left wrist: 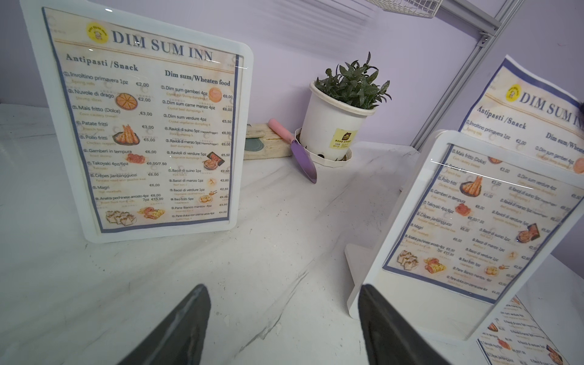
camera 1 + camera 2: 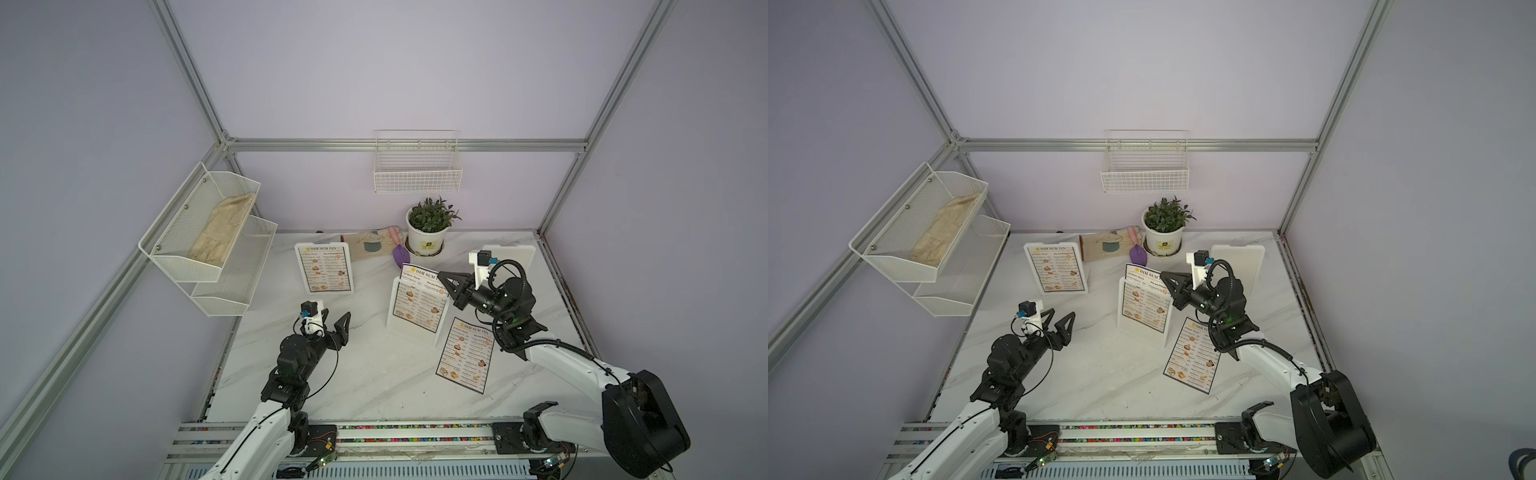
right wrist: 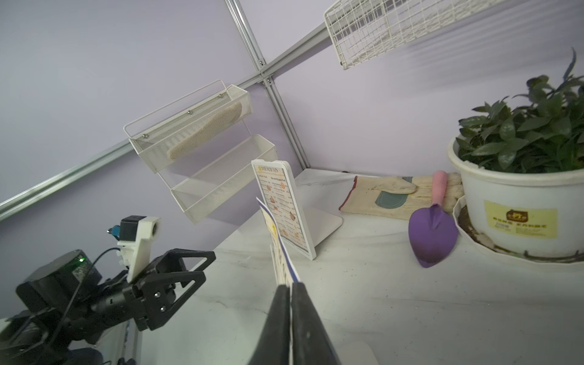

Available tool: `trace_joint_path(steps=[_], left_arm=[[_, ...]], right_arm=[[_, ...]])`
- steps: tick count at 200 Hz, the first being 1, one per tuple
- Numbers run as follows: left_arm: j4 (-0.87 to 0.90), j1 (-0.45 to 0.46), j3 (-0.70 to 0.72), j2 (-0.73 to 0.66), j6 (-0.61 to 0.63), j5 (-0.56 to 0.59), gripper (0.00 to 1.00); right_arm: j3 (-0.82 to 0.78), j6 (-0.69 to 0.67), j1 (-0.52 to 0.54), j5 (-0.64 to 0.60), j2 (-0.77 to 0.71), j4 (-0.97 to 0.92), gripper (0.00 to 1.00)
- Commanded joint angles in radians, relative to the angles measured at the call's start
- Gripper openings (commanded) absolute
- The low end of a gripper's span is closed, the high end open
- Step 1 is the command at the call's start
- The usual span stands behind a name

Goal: Insert the menus into the narrow rack
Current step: Insert the menu into the narrow rack.

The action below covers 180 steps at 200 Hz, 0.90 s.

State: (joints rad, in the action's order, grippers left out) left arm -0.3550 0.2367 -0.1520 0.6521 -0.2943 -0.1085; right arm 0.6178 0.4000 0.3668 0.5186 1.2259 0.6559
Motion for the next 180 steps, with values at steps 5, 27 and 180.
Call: trace_joint_path(steps=[5, 27, 180], left_arm=[[-0.043, -0.003, 0.011, -0.009, 0.011, -0.016, 0.75], [-0.042, -0.002, 0.012, -0.012, 0.011, -0.015, 0.75], [-0.044, -0.002, 0.012, -0.011, 0.012, -0.017, 0.75]], right_arm=[[-0.004, -0.024, 0.006, -0.062, -0.087, -0.047, 0.32], [-0.018, -0.032, 0.005, -0.113, -0.129, -0.071, 0.43], [-0.025, 0.000, 0.009, 0.041, 0.015, 0.038, 0.00]])
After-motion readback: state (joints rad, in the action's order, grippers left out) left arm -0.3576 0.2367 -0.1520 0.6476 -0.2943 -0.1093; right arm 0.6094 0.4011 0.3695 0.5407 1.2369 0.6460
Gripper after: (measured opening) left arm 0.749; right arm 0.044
